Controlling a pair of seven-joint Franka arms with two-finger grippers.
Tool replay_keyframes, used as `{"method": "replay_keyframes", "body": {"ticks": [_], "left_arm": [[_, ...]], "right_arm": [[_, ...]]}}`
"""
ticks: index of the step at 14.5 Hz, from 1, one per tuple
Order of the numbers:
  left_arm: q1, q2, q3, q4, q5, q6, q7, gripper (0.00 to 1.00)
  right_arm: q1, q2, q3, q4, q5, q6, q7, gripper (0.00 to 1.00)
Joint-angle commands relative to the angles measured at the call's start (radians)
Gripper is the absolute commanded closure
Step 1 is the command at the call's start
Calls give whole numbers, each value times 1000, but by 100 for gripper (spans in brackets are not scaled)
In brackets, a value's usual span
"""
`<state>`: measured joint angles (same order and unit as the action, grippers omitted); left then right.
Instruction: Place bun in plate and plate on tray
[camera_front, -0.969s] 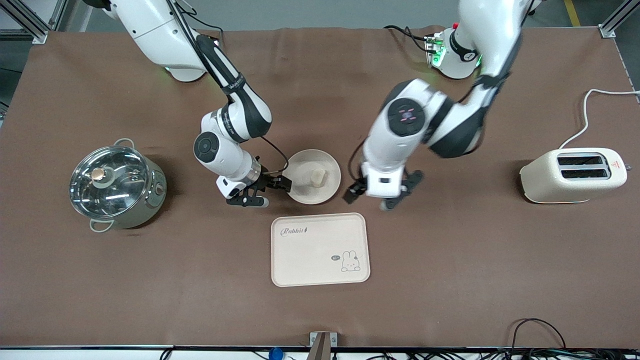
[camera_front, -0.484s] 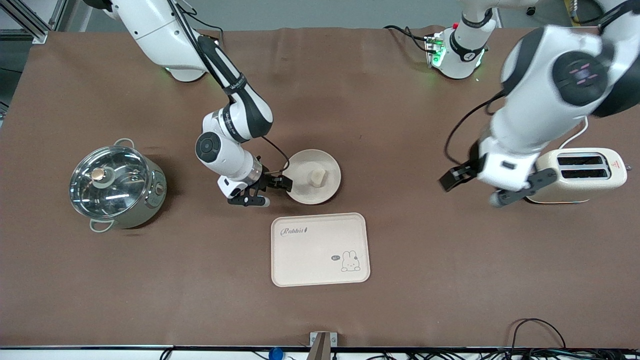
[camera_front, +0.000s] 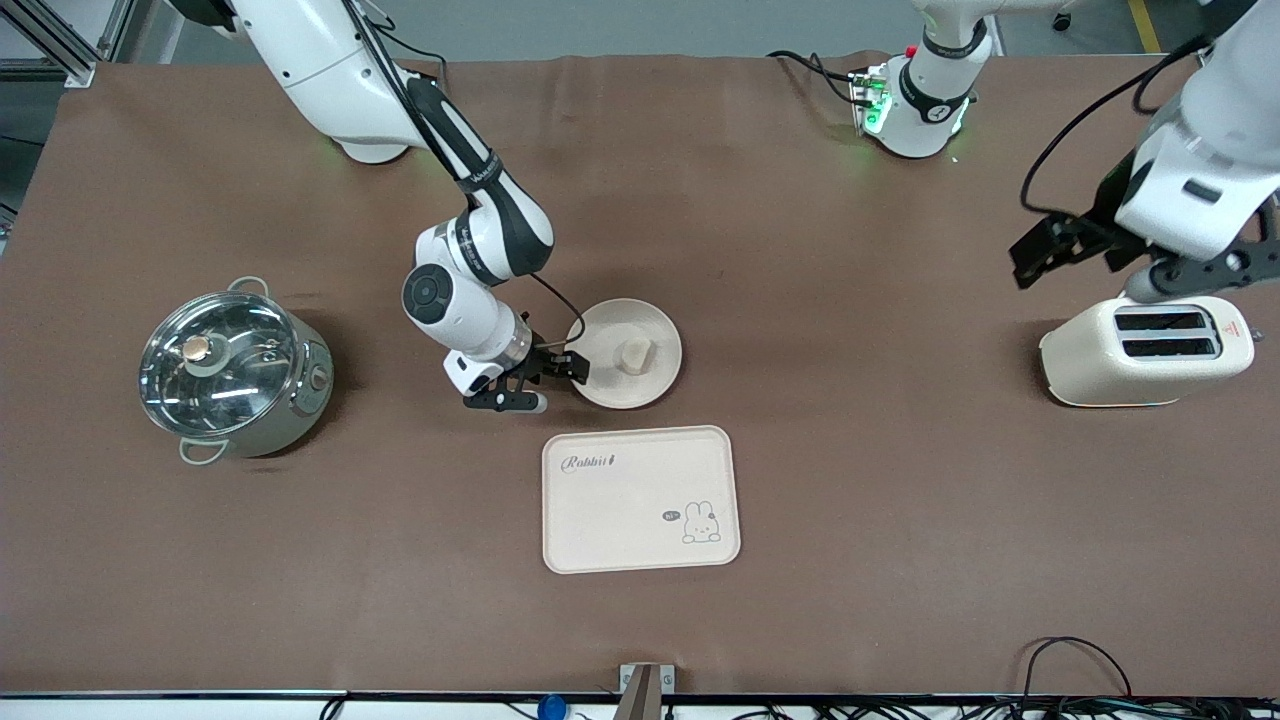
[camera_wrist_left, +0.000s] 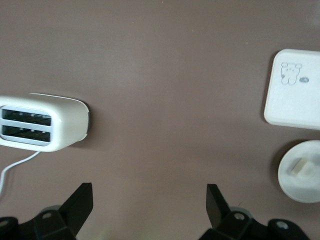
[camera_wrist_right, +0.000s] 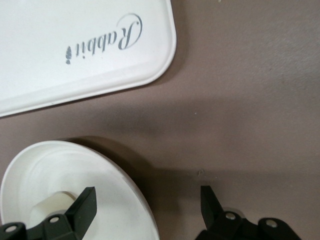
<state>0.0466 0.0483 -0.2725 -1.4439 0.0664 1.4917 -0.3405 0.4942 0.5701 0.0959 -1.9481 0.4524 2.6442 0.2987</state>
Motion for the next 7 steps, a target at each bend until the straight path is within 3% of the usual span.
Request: {"method": "replay_keyframes", "body": {"ticks": [1,7], "left_arm": [[6,-85,34,-81,-2,-13,112,0],[-47,-177,136,-193,-60,-8,187,0]], "right_arm": [[35,17,-8,3,11,26,0,8],[46,14,-10,-26,9,25,-47,34]]}}
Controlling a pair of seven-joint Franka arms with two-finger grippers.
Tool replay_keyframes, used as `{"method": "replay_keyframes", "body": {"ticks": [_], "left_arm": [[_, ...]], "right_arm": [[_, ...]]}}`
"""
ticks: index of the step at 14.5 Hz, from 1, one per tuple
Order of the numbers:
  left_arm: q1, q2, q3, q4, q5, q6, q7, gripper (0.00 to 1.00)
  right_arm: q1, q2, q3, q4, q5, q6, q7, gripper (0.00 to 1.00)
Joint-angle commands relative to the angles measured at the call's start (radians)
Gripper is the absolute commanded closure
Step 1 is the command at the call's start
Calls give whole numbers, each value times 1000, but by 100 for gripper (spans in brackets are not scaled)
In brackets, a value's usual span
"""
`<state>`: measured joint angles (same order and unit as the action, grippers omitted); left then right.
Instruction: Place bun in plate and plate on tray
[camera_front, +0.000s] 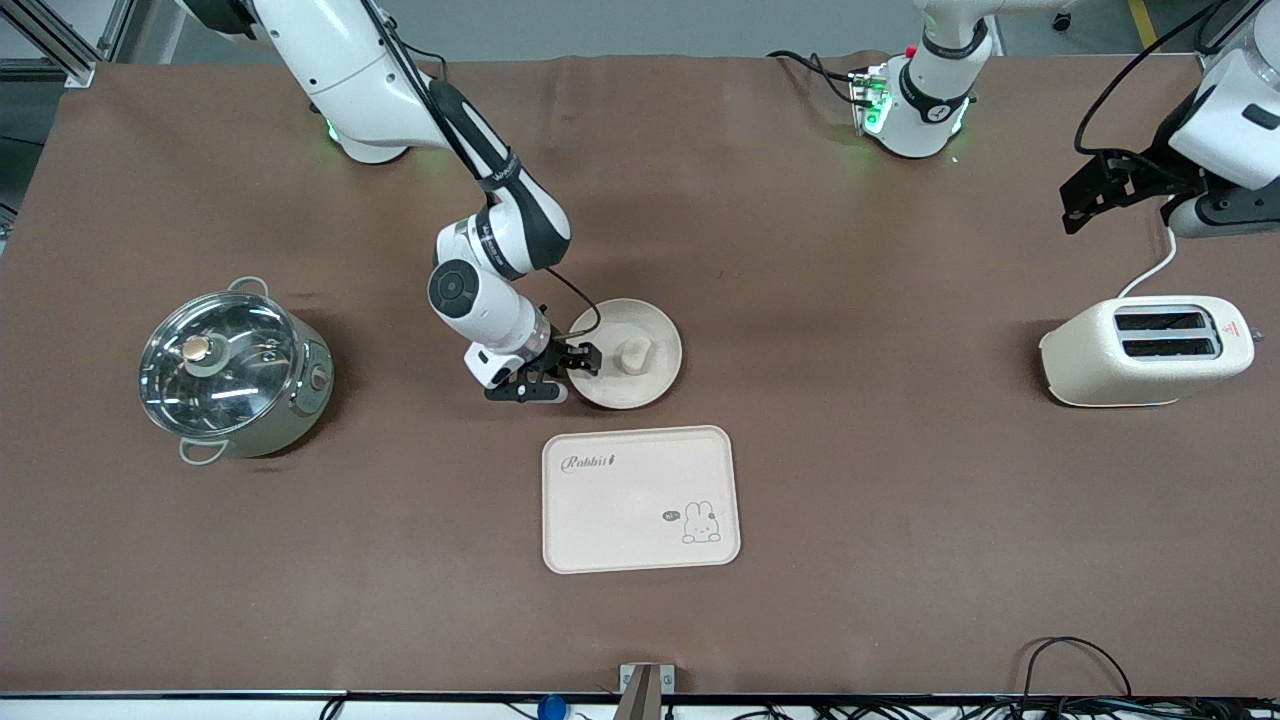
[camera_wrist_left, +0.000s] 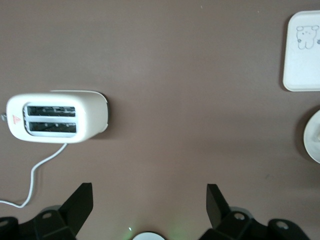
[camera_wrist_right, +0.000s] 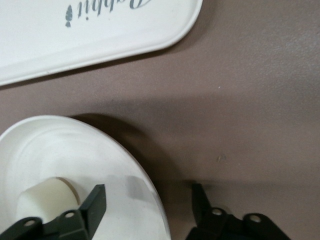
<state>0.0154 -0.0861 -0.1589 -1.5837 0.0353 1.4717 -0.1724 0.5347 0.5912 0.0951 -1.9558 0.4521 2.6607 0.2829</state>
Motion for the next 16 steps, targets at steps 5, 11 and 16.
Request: {"method": "replay_keyframes", "body": {"ticks": [5,11,16], "left_arm": [[-6,-32,22,-48,-52,13,66,0],[-5,-32,24,-50,-52,12,74,0],[11,-32,24,-48,-51,10,74,0]], "right_arm": [[7,-14,-9,-32,10,18,-33,48],[11,-33,-8,-51,8,22,-34,81],[-9,-129,-8,-74,11,-36,-33,100]]}}
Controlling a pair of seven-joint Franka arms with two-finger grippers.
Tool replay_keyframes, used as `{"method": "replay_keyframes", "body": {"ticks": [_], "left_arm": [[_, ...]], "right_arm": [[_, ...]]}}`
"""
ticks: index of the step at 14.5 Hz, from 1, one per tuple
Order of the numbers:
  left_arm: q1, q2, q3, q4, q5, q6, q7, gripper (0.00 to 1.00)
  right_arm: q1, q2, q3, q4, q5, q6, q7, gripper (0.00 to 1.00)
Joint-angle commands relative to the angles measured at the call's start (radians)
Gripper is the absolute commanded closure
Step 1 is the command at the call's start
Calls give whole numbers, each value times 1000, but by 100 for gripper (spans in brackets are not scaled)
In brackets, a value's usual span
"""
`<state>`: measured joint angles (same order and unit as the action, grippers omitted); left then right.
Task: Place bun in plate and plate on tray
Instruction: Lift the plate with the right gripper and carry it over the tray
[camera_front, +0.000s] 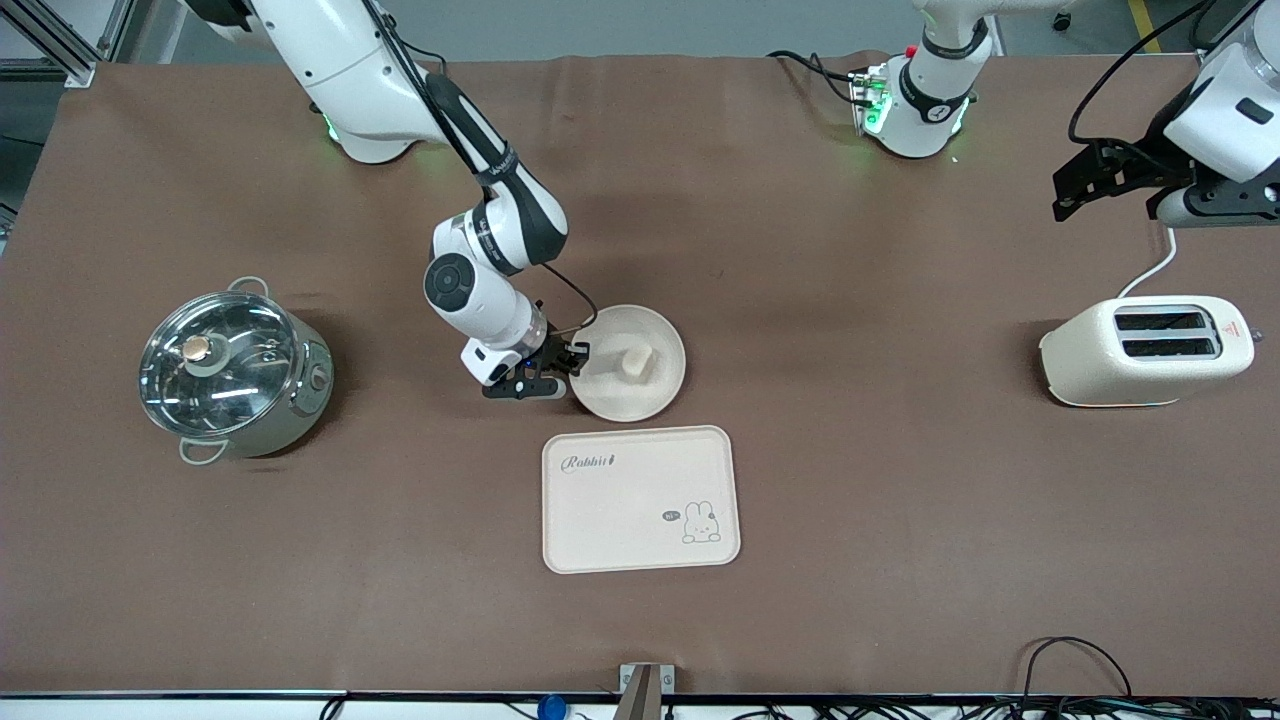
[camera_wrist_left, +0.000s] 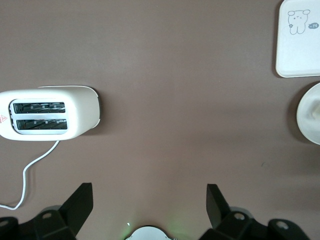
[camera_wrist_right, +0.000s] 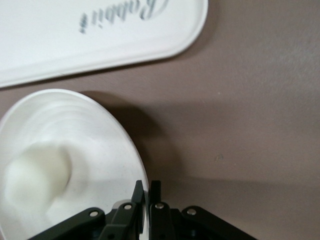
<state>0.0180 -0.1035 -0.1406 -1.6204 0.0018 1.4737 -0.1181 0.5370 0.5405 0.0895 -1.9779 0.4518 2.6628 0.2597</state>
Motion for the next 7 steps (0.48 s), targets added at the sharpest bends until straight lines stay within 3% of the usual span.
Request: {"method": "replay_keyframes", "body": {"ticks": [1,5,7], "left_arm": [[8,-13,6,-10,-17,8,20,0],[10,-12,6,-9,-16,8,20,0],[8,5,6,-1,-5,13,18,0]], "right_arm": [[-28,-103,-1,-47,18,-73,-10,100],[-72,-137,1,7,25,-127,-7,100],[-78,-129,0,57,71,-118,-10,100]]}}
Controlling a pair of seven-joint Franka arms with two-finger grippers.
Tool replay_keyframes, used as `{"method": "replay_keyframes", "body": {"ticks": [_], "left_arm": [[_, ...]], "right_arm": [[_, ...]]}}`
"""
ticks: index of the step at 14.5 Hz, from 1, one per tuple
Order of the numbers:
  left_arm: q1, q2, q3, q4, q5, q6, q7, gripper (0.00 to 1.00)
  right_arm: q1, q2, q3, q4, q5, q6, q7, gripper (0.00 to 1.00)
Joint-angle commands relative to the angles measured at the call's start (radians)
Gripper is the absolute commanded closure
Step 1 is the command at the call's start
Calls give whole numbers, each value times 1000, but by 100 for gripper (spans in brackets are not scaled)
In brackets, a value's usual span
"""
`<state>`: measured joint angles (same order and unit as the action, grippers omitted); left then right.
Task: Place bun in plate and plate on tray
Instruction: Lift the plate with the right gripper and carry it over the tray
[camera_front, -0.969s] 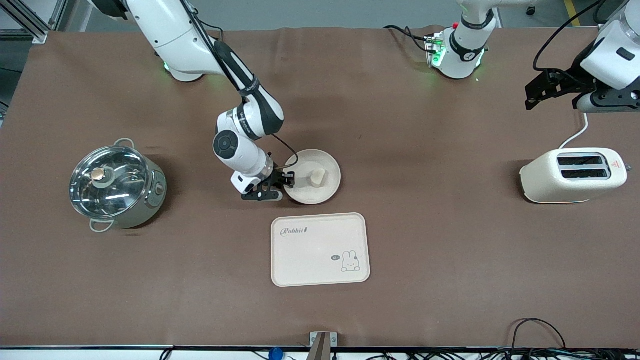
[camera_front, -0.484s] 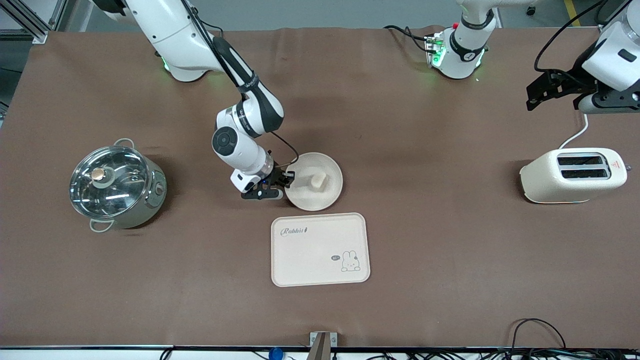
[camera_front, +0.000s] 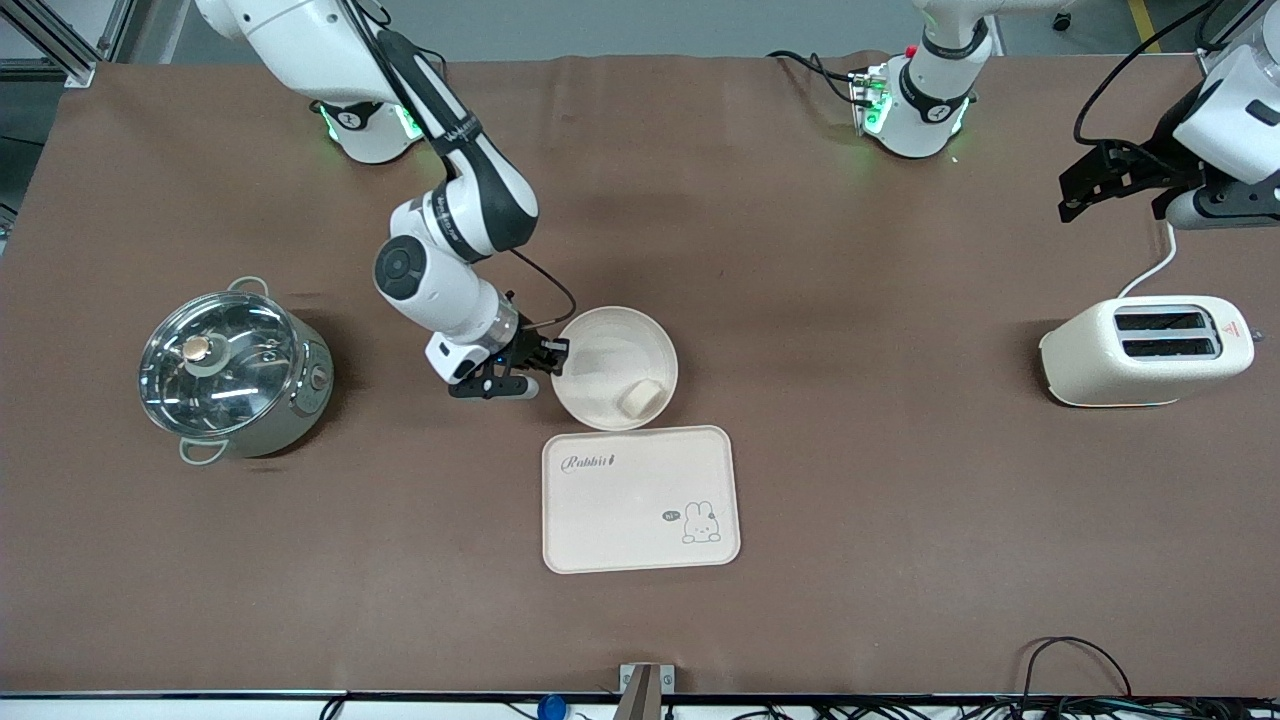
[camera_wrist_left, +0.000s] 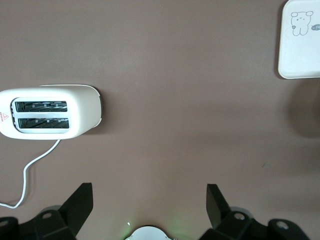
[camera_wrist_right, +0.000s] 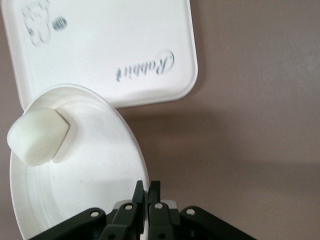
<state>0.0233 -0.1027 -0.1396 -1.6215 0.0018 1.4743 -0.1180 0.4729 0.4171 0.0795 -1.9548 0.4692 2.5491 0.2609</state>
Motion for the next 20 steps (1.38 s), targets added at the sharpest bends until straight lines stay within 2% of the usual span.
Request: {"method": "replay_keyframes", "body": {"ticks": [1,5,10,16,20], "left_arm": [[3,15,5,2,-3,20,18,0],[3,41,5,2,-2,67,18,0],[1,51,3,2,-2,83,18,0],[0,49,2,-4,-2,80,18,0],[0,48,2,-6,-2,75,18,0]], "right_arm": [[-11,11,8,63,72,-3,-11,100],[-7,122,8,174,92,46,-6,100],[-2,331,9,370,95,122,4,100],[-40,445,9,510,115,120,0,100],[-37,456,9,513,115,122,-6,100]]}}
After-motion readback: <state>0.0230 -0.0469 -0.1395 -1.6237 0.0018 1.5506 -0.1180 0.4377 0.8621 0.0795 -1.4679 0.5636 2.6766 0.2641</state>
